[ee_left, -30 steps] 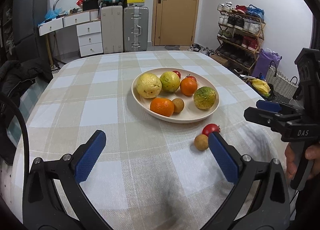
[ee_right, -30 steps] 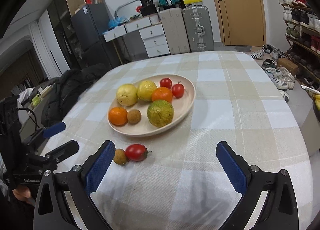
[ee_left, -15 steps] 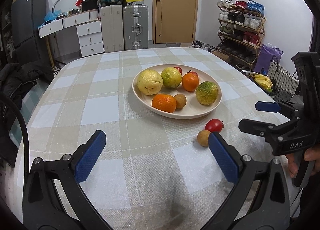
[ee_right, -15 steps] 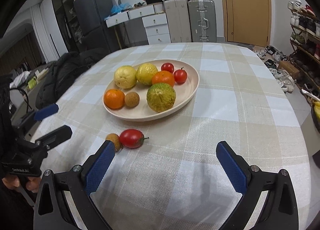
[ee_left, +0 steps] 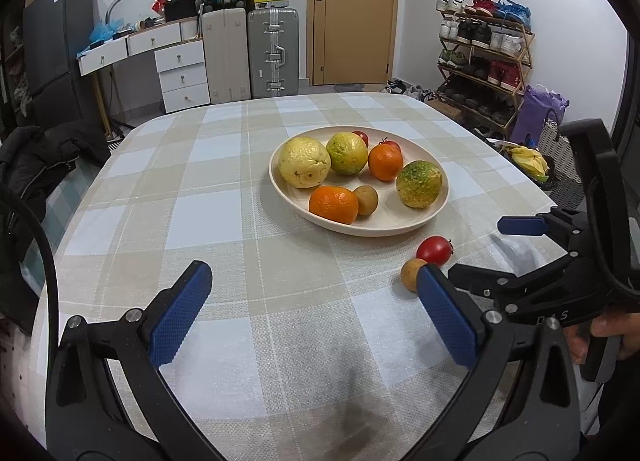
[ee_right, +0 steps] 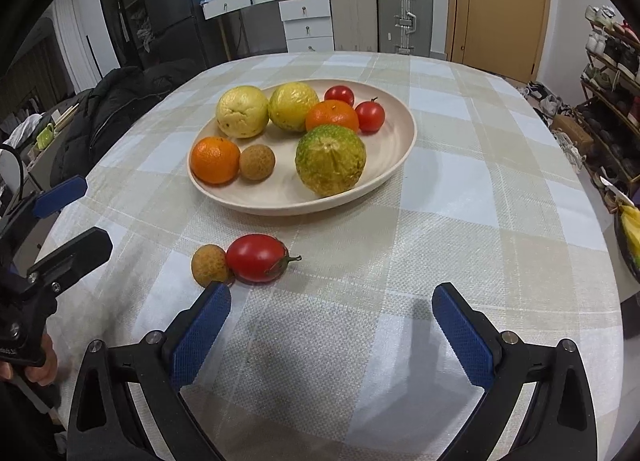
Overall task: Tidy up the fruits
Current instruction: 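Move the right gripper toward the red tomato while the left approaches the brown fruit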
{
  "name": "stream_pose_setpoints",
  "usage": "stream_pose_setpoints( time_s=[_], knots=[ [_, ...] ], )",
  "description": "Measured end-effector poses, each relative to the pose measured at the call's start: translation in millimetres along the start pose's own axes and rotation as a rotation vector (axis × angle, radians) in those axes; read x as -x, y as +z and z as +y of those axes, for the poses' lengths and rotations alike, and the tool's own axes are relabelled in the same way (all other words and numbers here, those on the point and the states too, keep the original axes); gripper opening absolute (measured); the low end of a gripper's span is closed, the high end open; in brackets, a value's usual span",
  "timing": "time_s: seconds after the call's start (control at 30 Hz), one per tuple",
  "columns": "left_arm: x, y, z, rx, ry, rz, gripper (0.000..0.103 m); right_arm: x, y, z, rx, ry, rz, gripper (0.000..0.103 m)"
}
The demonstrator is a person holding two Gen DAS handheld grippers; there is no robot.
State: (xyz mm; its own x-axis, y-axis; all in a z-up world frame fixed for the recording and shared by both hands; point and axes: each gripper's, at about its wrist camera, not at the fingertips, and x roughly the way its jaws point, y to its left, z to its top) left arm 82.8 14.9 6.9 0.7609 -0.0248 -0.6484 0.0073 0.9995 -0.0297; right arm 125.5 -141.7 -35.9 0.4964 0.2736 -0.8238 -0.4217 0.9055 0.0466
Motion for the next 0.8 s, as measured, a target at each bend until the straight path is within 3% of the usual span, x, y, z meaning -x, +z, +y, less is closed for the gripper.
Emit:
stream_pose_setpoints(
  time_s=[0.27, 0.7, 0.8],
  knots=[
    [-0.6, -0.3, 3.1, 0.009, 0.005, 0.005, 0.102, -14.4, 0.9, 15.4, 0.057, -0.054, 0.044, 0.103],
    [-2.5, 0.8, 10.8, 0.029, 0.014, 0.013, 0.102, -19.5, 7.3, 28.8, 0.07, -0.035, 0.042, 0.102],
    [-3.6, 0.8, 11.9, 0.031, 0.015, 0.015, 0.102, -19.9, 9.1, 29.6, 0.068, -0.031, 0.035, 0.097]
  ],
)
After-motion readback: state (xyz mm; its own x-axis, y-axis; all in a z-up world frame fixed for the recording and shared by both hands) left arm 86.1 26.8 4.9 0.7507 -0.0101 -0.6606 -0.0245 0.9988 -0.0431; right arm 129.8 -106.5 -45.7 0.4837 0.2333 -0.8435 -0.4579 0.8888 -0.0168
